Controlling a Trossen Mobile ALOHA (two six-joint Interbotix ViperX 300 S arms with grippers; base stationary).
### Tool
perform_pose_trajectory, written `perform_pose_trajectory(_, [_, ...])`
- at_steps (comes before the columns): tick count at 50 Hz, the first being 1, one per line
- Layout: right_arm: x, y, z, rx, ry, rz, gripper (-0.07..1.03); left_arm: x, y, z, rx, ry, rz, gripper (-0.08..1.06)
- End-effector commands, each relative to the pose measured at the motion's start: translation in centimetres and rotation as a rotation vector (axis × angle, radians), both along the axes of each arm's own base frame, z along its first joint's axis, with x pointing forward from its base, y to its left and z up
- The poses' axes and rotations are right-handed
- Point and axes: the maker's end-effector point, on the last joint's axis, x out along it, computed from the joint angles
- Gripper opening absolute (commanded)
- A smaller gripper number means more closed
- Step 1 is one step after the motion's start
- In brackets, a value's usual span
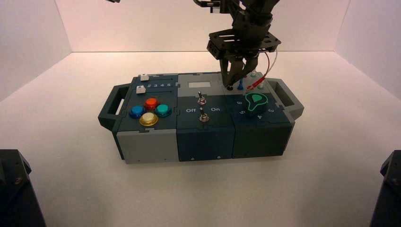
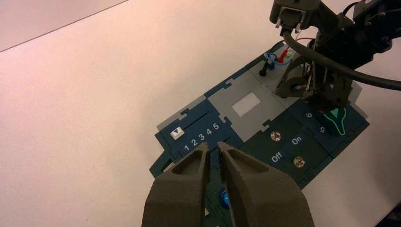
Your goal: Insert the black wire.
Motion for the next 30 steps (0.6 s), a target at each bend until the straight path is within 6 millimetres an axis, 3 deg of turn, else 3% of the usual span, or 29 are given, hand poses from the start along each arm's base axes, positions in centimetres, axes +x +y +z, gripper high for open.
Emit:
perform_pose_trajectory(1, [-0.3,0.2,0.5,0.012,0.0,-0.007,-0.02,0.6,-0.5,1.6,-0.019,-0.043,-0.008,0.12])
perform_pose_trajectory(30, [-0.4,0.6,-1.4,-0.017,0.043,0.003,-0.02,0.6,-0.5,1.7,-0.02,-0.044,-0.008,0.12])
